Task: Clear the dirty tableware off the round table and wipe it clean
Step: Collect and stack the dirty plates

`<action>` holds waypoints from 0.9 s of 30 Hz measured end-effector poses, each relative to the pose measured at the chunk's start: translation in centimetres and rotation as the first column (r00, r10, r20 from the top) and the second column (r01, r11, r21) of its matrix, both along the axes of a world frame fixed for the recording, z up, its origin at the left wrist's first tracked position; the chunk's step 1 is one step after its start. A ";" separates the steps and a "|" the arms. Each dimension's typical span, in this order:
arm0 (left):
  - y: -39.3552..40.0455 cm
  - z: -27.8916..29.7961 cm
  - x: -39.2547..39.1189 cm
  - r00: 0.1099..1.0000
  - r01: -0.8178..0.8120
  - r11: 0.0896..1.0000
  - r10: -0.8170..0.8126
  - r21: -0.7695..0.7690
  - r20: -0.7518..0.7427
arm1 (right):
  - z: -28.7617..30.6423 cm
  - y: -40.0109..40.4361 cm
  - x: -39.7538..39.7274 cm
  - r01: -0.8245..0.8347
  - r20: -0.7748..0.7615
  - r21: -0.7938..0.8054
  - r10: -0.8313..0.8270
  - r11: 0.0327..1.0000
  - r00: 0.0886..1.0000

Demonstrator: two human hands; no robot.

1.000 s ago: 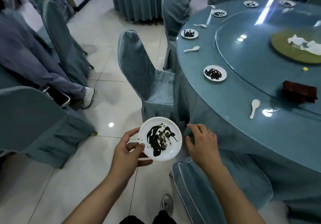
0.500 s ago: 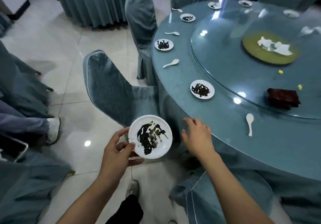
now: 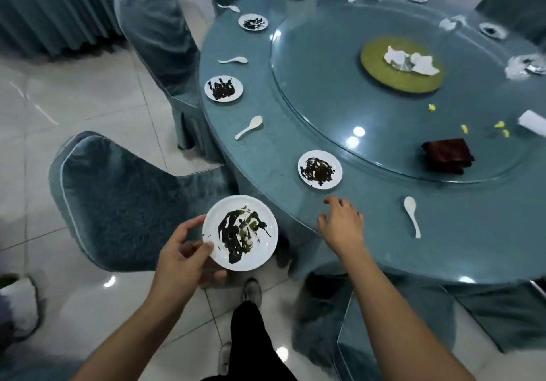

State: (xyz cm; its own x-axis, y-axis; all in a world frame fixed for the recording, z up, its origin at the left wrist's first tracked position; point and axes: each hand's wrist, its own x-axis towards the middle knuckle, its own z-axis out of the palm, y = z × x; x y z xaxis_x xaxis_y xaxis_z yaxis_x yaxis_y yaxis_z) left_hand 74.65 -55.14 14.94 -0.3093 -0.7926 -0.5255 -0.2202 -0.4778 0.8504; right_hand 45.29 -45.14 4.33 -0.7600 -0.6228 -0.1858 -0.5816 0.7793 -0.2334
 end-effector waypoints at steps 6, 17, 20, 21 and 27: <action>-6.3 -1.3 -3.5 0.997 0.046 0.999 -0.046 -0.004 0.060 | -3.7 -5.2 -4.9 0.310 0.105 -0.111 -0.299 0.944 0.948; -14.0 -2.3 -4.9 0.992 0.099 0.995 -0.099 -0.001 0.078 | -6.2 -9.4 -8.6 0.688 0.308 -0.070 -0.640 0.722 0.704; -16.0 -2.7 -4.4 0.989 0.130 0.991 -0.131 0.014 0.067 | -6.3 -9.9 -8.1 0.732 0.359 -0.106 -0.660 0.673 0.660; -16.8 -2.9 -4.1 0.987 0.145 0.989 -0.146 0.021 0.060 | -6.2 -10.2 -7.7 0.748 0.375 -0.134 -0.665 0.650 0.646; -22.2 -2.8 -2.9 0.956 0.292 0.956 -0.292 0.026 -0.013 | -1.5 -12.7 -1.9 0.785 0.518 -0.417 -0.590 0.458 0.619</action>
State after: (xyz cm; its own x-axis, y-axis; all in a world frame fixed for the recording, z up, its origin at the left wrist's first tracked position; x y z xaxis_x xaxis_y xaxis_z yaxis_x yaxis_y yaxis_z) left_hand 71.77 -77.39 12.10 -0.5301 -0.6525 -0.5415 -0.3456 -0.4169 0.8407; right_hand 43.38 -57.86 2.87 -0.9613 0.0397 -0.2728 0.2496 0.5451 -0.8003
